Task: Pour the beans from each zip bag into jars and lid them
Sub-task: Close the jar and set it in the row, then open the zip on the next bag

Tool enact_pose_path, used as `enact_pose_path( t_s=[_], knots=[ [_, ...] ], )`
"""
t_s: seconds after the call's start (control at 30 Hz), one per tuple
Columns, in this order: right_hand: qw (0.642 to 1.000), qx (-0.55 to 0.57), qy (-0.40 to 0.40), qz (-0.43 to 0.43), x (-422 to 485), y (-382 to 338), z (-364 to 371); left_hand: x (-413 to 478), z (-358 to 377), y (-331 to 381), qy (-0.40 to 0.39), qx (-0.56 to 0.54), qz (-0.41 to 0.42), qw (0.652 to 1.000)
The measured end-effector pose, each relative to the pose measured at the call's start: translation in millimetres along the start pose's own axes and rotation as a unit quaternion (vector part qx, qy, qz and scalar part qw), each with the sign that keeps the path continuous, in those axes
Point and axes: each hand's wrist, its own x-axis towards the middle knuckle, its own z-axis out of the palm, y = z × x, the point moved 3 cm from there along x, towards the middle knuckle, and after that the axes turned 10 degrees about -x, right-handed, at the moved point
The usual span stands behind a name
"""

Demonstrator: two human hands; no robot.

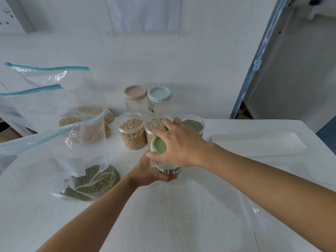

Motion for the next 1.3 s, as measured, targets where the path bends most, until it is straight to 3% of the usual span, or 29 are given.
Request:
enact_pose_path(
  t_s=[0.1,0.17,0.2,0.27,0.33,0.4,0.47,0.53,0.73,0.8,0.97,1.07,1.17,1.3],
  knots=[
    [0.976,0.179,-0.081,-0.098,2,5,-15,2,0,-1,-0.008,-0.012,-0.007,1.0],
    [0.951,0.268,-0.118,-0.102,-1,8,-26,2,-2,-2,-0.006,-0.029,-0.018,0.999],
    [0.963,0.237,-0.103,-0.083,-2,9,-27,2,-2,-3,-0.006,-0.034,-0.02,0.999],
    [0.995,0.056,-0.086,-0.008,-2,8,-19,0,-2,-6,-0.004,-0.031,-0.022,0.999],
    [0.995,-0.026,-0.089,0.033,-2,0,-13,1,-2,-7,-0.002,-0.034,-0.016,0.999],
    [0.996,0.041,-0.082,-0.014,-1,-4,-20,2,-2,-7,-0.002,-0.031,-0.009,0.999],
    [0.977,0.154,-0.133,-0.066,-1,2,-34,4,-2,-7,-0.006,-0.034,-0.004,0.999],
    [0.953,0.23,-0.188,-0.062,-3,5,-43,3,-2,-7,-0.002,-0.047,-0.007,0.999],
    [0.989,-0.04,-0.133,0.049,-1,-11,-16,1,-2,-8,0.006,-0.04,-0.017,0.999],
    [0.994,-0.022,-0.105,0.012,0,-13,-20,2,-3,-10,0.008,-0.036,-0.012,0.999],
    [0.976,0.135,-0.148,-0.088,3,-2,-32,5,-2,-9,-0.01,-0.032,0.0,0.999],
    [0.972,0.193,-0.097,-0.091,2,8,-36,5,-2,-9,-0.007,-0.034,0.004,0.999],
    [0.958,0.286,0.018,-0.024,-2,22,-39,6,-3,-8,-0.003,-0.021,0.014,1.0],
    [0.888,0.404,0.179,0.129,-22,48,-14,5,-4,-9,-0.001,0.003,0.028,1.0]
  ],
)
